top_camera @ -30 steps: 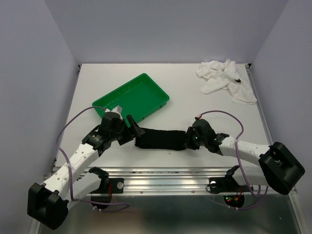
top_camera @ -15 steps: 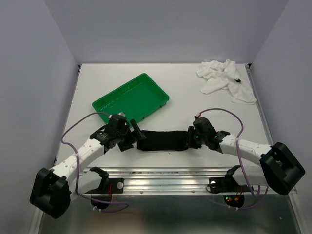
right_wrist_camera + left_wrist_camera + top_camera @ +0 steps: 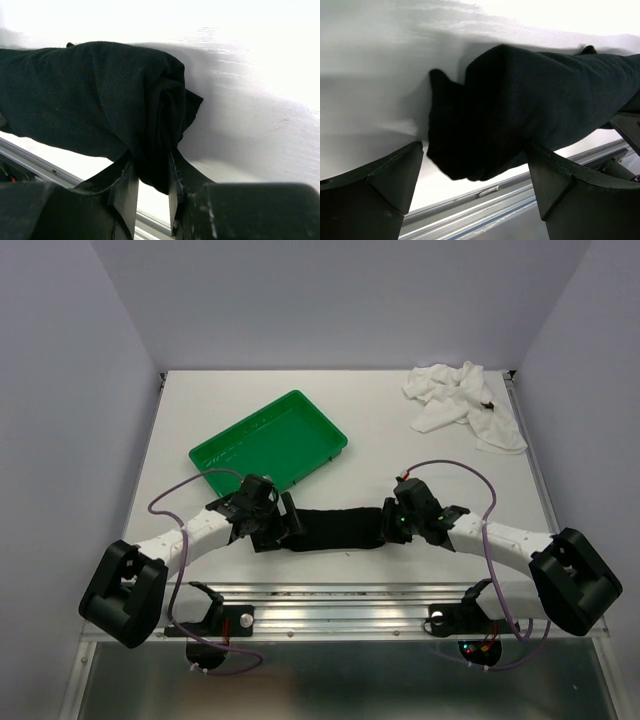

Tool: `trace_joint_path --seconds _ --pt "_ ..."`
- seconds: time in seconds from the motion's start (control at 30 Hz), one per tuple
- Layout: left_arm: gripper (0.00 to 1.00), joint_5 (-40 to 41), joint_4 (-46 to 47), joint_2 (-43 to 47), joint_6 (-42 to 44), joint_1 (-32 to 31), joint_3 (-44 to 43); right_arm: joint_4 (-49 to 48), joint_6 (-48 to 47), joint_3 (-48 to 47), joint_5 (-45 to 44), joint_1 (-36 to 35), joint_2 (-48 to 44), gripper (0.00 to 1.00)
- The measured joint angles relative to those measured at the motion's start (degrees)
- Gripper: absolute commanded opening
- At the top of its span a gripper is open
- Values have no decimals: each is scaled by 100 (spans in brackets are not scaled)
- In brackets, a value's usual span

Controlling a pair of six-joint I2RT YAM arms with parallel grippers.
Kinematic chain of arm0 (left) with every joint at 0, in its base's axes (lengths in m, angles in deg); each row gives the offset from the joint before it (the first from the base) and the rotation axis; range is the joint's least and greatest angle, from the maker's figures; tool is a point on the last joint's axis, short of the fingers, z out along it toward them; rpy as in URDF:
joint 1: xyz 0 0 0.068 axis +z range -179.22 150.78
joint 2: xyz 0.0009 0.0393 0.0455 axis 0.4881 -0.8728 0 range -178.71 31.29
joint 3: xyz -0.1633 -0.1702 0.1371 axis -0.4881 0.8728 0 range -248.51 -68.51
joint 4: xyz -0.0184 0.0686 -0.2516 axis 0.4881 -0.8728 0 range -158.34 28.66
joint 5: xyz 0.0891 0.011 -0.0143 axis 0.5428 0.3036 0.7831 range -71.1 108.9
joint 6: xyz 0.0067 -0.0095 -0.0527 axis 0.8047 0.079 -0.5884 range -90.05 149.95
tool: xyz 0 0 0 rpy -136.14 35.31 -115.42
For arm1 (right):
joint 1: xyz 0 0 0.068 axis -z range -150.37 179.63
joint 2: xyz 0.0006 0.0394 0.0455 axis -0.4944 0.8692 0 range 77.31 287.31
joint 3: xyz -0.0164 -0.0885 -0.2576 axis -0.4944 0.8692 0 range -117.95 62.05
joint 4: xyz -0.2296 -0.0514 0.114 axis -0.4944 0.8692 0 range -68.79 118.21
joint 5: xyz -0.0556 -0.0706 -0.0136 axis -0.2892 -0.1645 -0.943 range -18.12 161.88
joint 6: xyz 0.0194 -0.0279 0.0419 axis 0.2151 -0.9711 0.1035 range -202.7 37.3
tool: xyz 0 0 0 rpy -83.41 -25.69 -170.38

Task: Roll the t-shirts
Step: Pick up the T-shirt from the center of the board.

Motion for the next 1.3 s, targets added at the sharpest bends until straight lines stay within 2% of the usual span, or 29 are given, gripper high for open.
trace_joint_path --seconds 0.23,0.5,0.7,0.9,1.07,1.2,1.3 --pt "86 -59 345 -109 20 -87 26 0 -2 -17 11 2 33 8" --pt "88 291 380 -13 -4 -109 42 20 -2 -35 13 0 37 8" --pt "88 553 577 507 -175 -107 254 44 -2 -44 13 0 37 8" --pt "88 448 848 216 -238 -109 372 87 -9 -74 13 0 46 8" --pt "79 350 1032 105 -264 -133 369 109 -22 -83 11 2 48 8" --pt "68 313 1150 -13 -310 -247 369 118 -26 -85 11 2 48 8" --pt "55 306 1193 -79 -350 -330 367 125 -35 -87 13 2 48 8"
